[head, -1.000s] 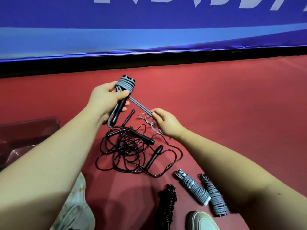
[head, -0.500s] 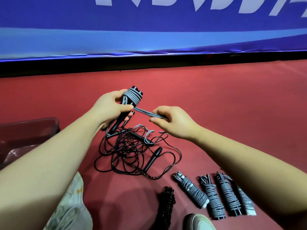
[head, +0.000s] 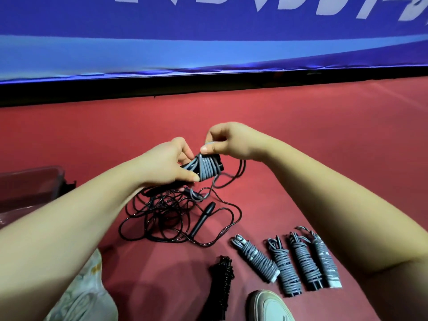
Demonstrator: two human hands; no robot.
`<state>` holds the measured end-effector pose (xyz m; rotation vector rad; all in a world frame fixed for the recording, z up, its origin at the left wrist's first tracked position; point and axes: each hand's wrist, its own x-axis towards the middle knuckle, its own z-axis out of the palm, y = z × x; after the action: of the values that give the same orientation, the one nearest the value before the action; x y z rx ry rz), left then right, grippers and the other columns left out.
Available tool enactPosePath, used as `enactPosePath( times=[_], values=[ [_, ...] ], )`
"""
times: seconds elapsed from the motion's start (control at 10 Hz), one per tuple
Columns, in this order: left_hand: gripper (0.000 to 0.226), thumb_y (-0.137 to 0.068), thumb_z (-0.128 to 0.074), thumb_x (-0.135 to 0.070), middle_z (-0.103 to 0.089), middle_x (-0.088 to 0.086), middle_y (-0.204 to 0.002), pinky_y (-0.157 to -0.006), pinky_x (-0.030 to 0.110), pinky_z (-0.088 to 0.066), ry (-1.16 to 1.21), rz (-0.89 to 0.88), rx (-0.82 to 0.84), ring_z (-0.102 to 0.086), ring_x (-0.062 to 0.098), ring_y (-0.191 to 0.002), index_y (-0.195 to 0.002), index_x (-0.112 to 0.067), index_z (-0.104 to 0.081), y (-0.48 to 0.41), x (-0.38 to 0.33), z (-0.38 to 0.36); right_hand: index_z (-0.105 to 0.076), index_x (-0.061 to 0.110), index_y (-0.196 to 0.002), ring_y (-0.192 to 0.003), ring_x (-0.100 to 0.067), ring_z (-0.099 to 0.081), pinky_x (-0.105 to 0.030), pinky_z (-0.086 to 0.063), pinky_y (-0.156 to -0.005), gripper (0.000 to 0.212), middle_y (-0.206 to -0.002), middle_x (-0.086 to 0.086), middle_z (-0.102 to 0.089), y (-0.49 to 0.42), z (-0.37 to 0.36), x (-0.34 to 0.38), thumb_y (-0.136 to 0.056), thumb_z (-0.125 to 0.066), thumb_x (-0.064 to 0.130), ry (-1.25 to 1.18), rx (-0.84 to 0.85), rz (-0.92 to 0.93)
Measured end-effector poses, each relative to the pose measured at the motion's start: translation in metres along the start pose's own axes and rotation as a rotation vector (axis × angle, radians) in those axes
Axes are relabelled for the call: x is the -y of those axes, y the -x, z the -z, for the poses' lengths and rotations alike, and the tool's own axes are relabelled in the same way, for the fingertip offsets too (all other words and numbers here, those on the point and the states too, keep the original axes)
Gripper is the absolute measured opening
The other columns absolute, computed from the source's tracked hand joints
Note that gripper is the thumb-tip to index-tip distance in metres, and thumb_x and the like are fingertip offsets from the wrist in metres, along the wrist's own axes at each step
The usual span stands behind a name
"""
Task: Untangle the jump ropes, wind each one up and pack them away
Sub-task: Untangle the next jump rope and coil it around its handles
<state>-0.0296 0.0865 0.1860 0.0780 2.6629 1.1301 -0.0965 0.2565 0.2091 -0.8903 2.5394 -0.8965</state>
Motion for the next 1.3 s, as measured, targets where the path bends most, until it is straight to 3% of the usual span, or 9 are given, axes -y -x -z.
enactPosePath(
  times=[0.2, 0.3, 0.4, 0.5, 0.7, 0.9, 1.1, 1.2, 1.3],
  values=[
    [0.041, -0.076, -0.077, -0.007, -0.070, 0.006, -0.086, -0.059, 0.034, -0.056, 0.096, 0.037, 0.095, -0.069, 0.024, -0.062, -0.097, -0.014, -0.042, 0.001, 0.000, -0.006, -0.062, 0.022, -0.109, -0.053, 0.009, -0.051, -0.006, -0.035, -0.050, 0.018, -0.081, 0.014, -0.061, 0.010, -0.012, -0.018, -0.093, -0.055, 0.029, -0.261, 0.189, -0.077],
    [0.037, -0.078, -0.076, -0.011, -0.072, 0.007, -0.075, -0.056, 0.029, -0.053, 0.096, 0.094, 0.142, -0.067, 0.022, -0.060, -0.095, -0.009, -0.044, -0.002, 0.000, -0.010, -0.068, 0.013, -0.102, -0.060, 0.009, -0.056, -0.004, -0.038, -0.054, 0.020, -0.081, 0.008, -0.065, 0.010, -0.017, -0.021, -0.093, -0.056, 0.026, -0.304, 0.155, -0.073],
    [0.017, -0.087, -0.067, -0.017, -0.071, 0.011, -0.075, -0.063, 0.031, -0.054, 0.076, 0.161, 0.292, -0.064, 0.021, -0.064, -0.087, -0.007, -0.053, -0.002, 0.001, -0.019, -0.069, 0.014, -0.095, -0.082, -0.006, -0.062, -0.020, -0.051, -0.080, 0.014, -0.089, 0.000, -0.068, 0.010, -0.022, -0.028, -0.091, -0.059, 0.022, -0.313, 0.142, -0.058],
    [0.015, -0.092, -0.060, -0.024, -0.067, 0.001, -0.072, -0.061, 0.025, -0.052, -0.006, 0.109, 0.330, -0.062, 0.014, -0.059, -0.080, -0.016, -0.054, 0.000, 0.002, -0.017, -0.070, 0.016, -0.094, -0.087, -0.008, -0.061, -0.027, -0.048, -0.090, 0.014, -0.092, 0.000, -0.069, 0.012, -0.022, -0.030, -0.091, -0.059, 0.024, -0.269, 0.132, -0.034],
    [0.035, -0.092, -0.053, -0.045, -0.045, -0.005, -0.069, -0.060, 0.031, -0.031, -0.641, -0.113, 0.286, -0.042, 0.014, -0.064, -0.072, -0.022, -0.035, 0.002, 0.000, -0.021, -0.070, 0.022, -0.083, -0.074, 0.006, -0.057, -0.009, -0.043, -0.076, 0.005, -0.081, 0.013, -0.066, 0.008, 0.001, -0.018, -0.083, -0.069, 0.027, 0.002, 0.272, 0.035],
    [0.037, -0.093, -0.054, -0.041, -0.037, -0.013, -0.065, -0.049, 0.011, -0.029, -0.704, -0.197, 0.321, -0.034, -0.001, -0.056, -0.066, -0.031, -0.029, 0.010, -0.014, -0.025, -0.067, 0.028, -0.074, -0.073, 0.004, -0.058, -0.010, -0.042, -0.074, 0.010, -0.076, 0.013, -0.065, 0.004, 0.005, -0.006, -0.077, -0.075, 0.023, 0.023, 0.392, 0.127],
    [0.038, -0.092, -0.052, -0.046, -0.036, -0.014, -0.065, -0.051, 0.012, -0.028, -0.760, -0.266, 0.273, -0.035, -0.001, -0.057, -0.067, -0.033, -0.027, 0.010, -0.018, -0.021, -0.069, 0.023, -0.075, -0.059, -0.009, -0.039, -0.024, -0.034, -0.060, 0.013, -0.065, 0.004, -0.052, 0.008, 0.005, -0.036, -0.085, -0.065, 0.017, -0.179, 0.395, 0.013],
    [0.032, -0.091, -0.054, -0.046, -0.040, -0.010, -0.066, -0.052, 0.021, -0.027, -0.721, -0.291, 0.246, -0.040, 0.007, -0.060, -0.074, -0.028, -0.034, 0.010, -0.017, -0.022, -0.066, -0.001, -0.085, -0.057, -0.008, -0.041, -0.021, -0.036, -0.060, 0.019, -0.060, 0.006, -0.050, 0.012, -0.005, -0.049, -0.089, -0.055, 0.014, -0.297, 0.389, -0.059],
    [0.033, -0.090, -0.053, -0.048, -0.042, -0.007, -0.066, -0.057, 0.031, -0.026, -0.742, -0.292, 0.177, -0.040, 0.011, -0.060, -0.077, -0.025, -0.034, 0.012, -0.017, -0.020, -0.062, -0.002, -0.091, -0.062, -0.004, -0.052, -0.016, -0.044, -0.066, 0.023, -0.066, 0.006, -0.060, 0.012, -0.014, -0.054, -0.095, -0.046, 0.014, -0.358, 0.378, -0.062]
  ],
)
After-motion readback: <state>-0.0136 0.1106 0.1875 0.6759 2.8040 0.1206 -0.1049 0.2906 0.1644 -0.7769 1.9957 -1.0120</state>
